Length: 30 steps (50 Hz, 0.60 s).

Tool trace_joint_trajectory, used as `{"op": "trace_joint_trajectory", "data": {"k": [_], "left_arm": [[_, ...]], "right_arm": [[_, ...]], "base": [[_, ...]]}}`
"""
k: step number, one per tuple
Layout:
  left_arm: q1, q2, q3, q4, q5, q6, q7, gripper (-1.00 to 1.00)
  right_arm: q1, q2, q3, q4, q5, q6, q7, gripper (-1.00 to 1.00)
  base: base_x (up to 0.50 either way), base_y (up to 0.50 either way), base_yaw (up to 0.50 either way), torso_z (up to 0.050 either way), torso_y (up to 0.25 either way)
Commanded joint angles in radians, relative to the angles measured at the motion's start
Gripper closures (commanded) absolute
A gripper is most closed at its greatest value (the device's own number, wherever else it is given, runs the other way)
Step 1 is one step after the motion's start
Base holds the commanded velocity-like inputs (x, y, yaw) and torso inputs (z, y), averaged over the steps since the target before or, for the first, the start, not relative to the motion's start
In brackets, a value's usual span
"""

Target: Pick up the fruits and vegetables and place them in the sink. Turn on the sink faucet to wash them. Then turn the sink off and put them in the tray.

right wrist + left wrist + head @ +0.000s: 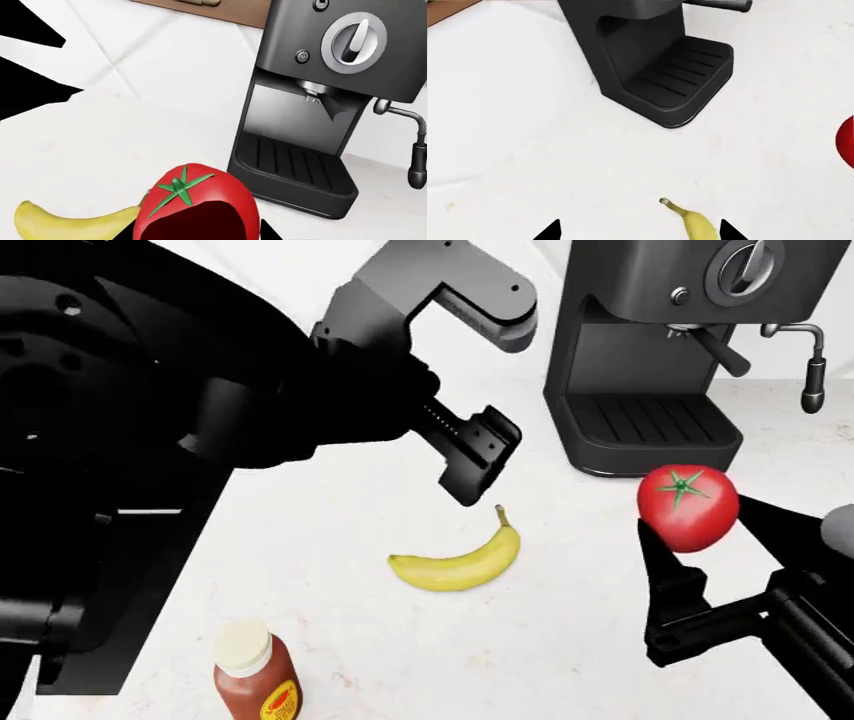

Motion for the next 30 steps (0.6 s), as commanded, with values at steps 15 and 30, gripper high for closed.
{"op": "trace_joint_trajectory", "data": {"k": [15,30], "left_arm": [[-0.054,0.087,0.385,-0.159,0.264,0.079,0.433,-1.00],[-0.020,0.110,0.539,-0.185,0.349,0.152,0.577,-1.00]], "right_arm": [[0.076,0.005,0.041,0.016,0.014,0.044,0.058,1.00],[0.064,0.005,0.036,0.021,-0.001,0.026,0.066,1.00]], "base": [[0.00,0.00,0.00,0.000,0.000],[0.00,0.00,0.00,0.000,0.000]]}}
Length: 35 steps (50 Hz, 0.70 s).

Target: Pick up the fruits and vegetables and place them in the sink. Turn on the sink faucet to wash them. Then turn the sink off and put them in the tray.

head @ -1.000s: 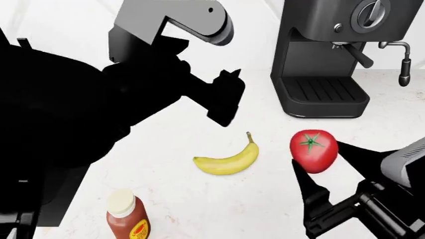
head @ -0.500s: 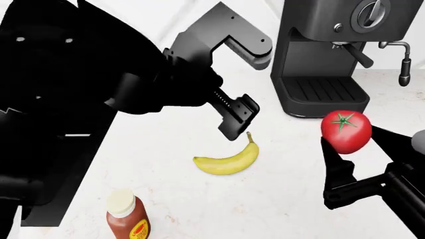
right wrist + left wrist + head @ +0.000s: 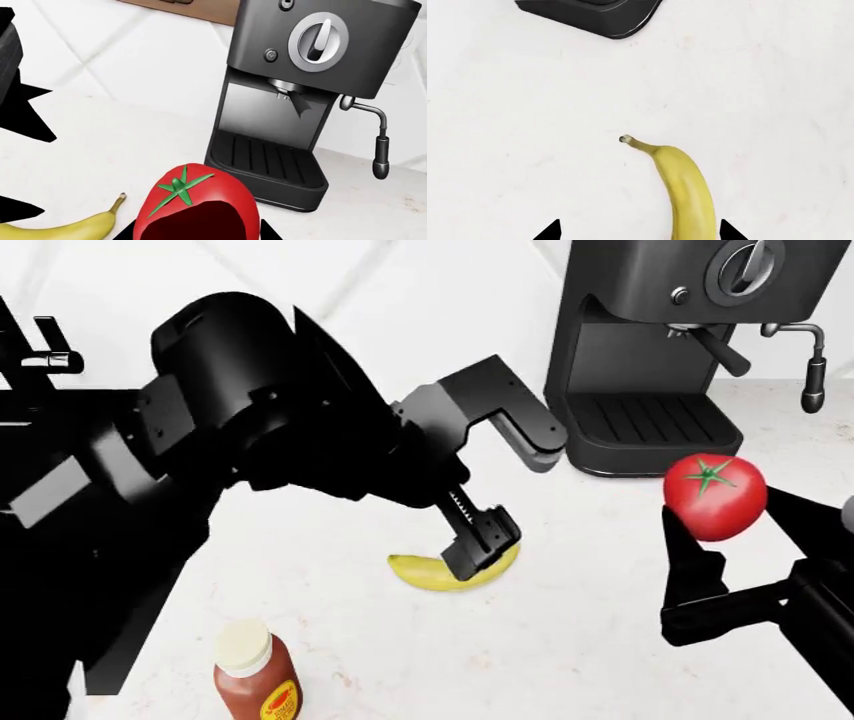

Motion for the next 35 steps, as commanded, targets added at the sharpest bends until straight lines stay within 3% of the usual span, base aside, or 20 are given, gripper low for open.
{"op": "trace_joint_trajectory", "data": {"k": [1,35], "left_arm": [[0.025,0.015,0.114,-0.016,0.066,0.065,0.122,-1.00],[0.076,0.068,0.265,-0.099,0.127,0.126,0.253,-1.00]], "right_arm": [[0.054,0.000,0.011,0.004,-0.030,-0.001,0.006,1.00],[0.041,0.000,0.014,0.005,-0.033,-0.005,0.011,1.00]], "base": [[0.00,0.00,0.00,0.000,0.000],[0.00,0.00,0.00,0.000,0.000]]}}
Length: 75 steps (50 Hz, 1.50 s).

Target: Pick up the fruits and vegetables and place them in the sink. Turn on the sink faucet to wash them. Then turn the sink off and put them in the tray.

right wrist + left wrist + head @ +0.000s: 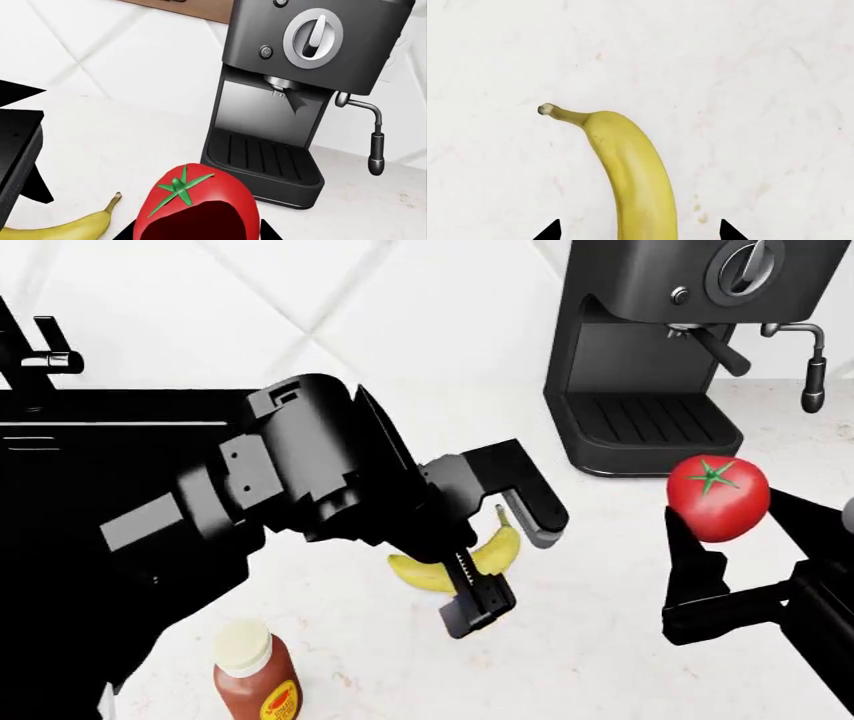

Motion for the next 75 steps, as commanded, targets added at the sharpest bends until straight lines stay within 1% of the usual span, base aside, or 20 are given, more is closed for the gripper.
{"op": "trace_joint_trajectory", "data": {"k": [1,6,7,18,21,24,30,32,42,49,53,58,61,68,72,75], "left_arm": [[0.021,0.018,0.056,-0.057,0.034,0.031,0.049,-1.00],[0.033,0.021,0.079,-0.089,0.051,0.050,0.074,-1.00],[0.035,0.020,0.082,-0.090,0.053,0.052,0.075,1.00],[0.039,0.017,0.093,-0.086,0.057,0.052,0.070,1.00],[0.034,0.010,0.082,-0.076,0.055,0.050,0.048,1.00],[0.020,-0.011,0.050,-0.043,0.051,0.039,-0.020,1.00],[-0.013,-0.065,-0.054,0.038,0.001,0.000,-0.158,1.00],[-0.019,-0.077,-0.068,0.051,0.000,-0.003,-0.190,1.00],[-0.073,-0.170,-0.226,0.176,-0.063,0.002,-0.338,1.00],[-0.088,-0.214,-0.297,0.287,-0.136,-0.048,-0.457,1.00],[-0.105,-0.237,-0.350,0.340,-0.200,-0.084,-0.527,1.00],[-0.118,-0.274,-0.394,0.412,-0.240,-0.108,-0.626,1.00],[-0.116,-0.291,-0.424,0.430,-0.276,-0.109,-0.655,1.00],[-0.124,-0.321,-0.474,0.425,-0.319,-0.095,-0.681,1.00],[-0.124,-0.339,-0.504,0.413,-0.337,-0.085,-0.729,1.00],[-0.120,-0.349,-0.534,0.388,-0.351,-0.073,-0.791,1.00]], "right_arm": [[0.059,0.000,0.015,-0.001,-0.022,0.008,0.000,1.00],[0.054,0.000,0.012,0.005,-0.028,0.003,-0.002,1.00],[0.054,0.000,0.013,0.006,-0.027,0.003,-0.001,1.00],[0.061,0.000,0.025,0.001,-0.014,0.015,0.005,1.00],[0.062,0.000,0.027,0.000,-0.012,0.016,0.007,1.00],[0.071,0.000,0.037,-0.006,-0.002,0.028,0.009,1.00],[0.080,0.000,0.050,-0.020,0.007,0.039,0.003,1.00],[0.086,0.000,0.056,-0.024,0.013,0.048,0.000,1.00],[0.115,0.000,0.091,-0.040,0.042,0.100,-0.015,1.00],[0.132,0.000,0.112,-0.062,0.050,0.123,-0.031,1.00],[0.170,0.000,0.152,-0.080,0.093,0.163,-0.031,1.00],[0.206,0.000,0.191,-0.089,0.150,0.216,-0.018,1.00],[0.225,0.000,0.212,-0.092,0.179,0.244,-0.010,1.00],[0.300,0.000,0.292,-0.096,0.273,0.326,-0.006,1.00],[0.325,0.000,0.319,-0.096,0.295,0.353,-0.007,1.00],[0.346,0.000,0.343,-0.100,0.311,0.374,-0.002,1.00]], "base": [[0.00,0.00,0.00,0.000,0.000],[0.00,0.00,0.00,0.000,0.000],[0.00,0.00,0.00,0.000,0.000],[0.00,0.00,0.00,0.000,0.000],[0.00,0.00,0.00,0.000,0.000],[0.00,0.00,0.00,0.000,0.000],[0.00,0.00,0.00,0.000,0.000],[0.00,0.00,0.00,0.000,0.000],[0.00,0.00,0.00,0.000,0.000],[0.00,0.00,0.00,0.000,0.000],[0.00,0.00,0.00,0.000,0.000],[-0.02,0.06,0.00,0.000,0.000],[-0.23,0.47,0.00,0.000,0.000],[-0.23,0.46,0.00,0.000,0.000],[-0.23,0.47,0.00,0.000,0.000],[-0.23,0.48,0.00,0.000,0.000]]}}
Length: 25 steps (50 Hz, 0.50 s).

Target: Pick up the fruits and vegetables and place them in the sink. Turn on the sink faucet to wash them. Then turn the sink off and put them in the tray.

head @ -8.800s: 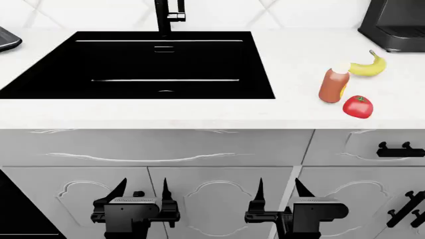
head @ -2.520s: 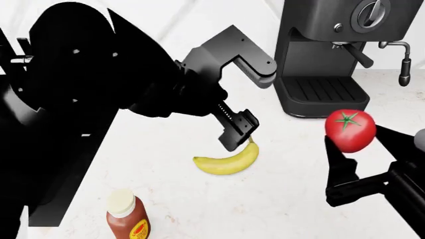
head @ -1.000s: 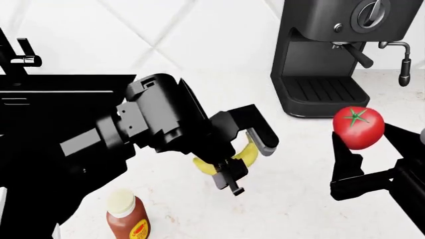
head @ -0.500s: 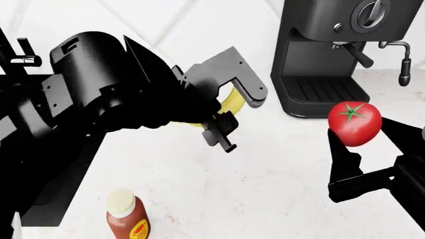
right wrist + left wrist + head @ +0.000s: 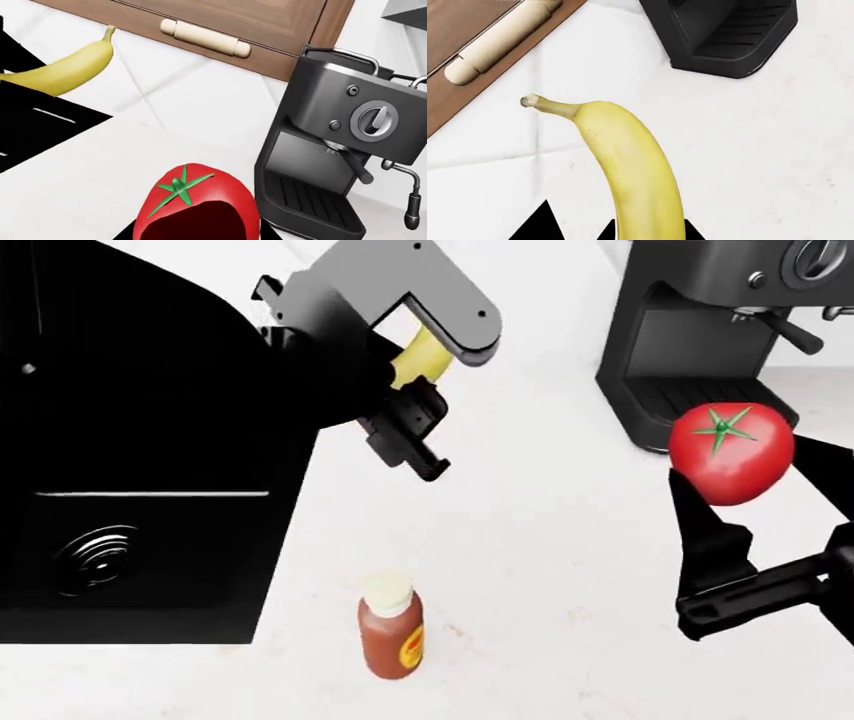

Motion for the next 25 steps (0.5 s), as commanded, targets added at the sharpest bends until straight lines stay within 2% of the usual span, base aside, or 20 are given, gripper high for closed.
{"op": "trace_joint_trajectory", "data": {"k": [1,9,25], "left_arm": [[-0.007,-0.053,-0.105,-0.013,-0.061,0.017,-0.166,1.00],[0.022,-0.074,-0.135,-0.028,-0.082,0.041,-0.235,1.00],[0.059,-0.100,-0.177,-0.016,-0.142,0.076,-0.266,1.00]], "right_arm": [[0.146,0.000,0.107,-0.011,0.066,0.102,0.005,1.00],[0.219,0.000,0.187,-0.025,0.083,0.128,0.006,1.00],[0.209,0.000,0.193,-0.037,0.048,0.094,-0.025,1.00]], "base": [[-0.23,0.50,0.00,0.000,0.000],[-0.16,0.50,0.00,0.000,0.000],[-0.03,0.50,0.00,0.001,0.000]]}}
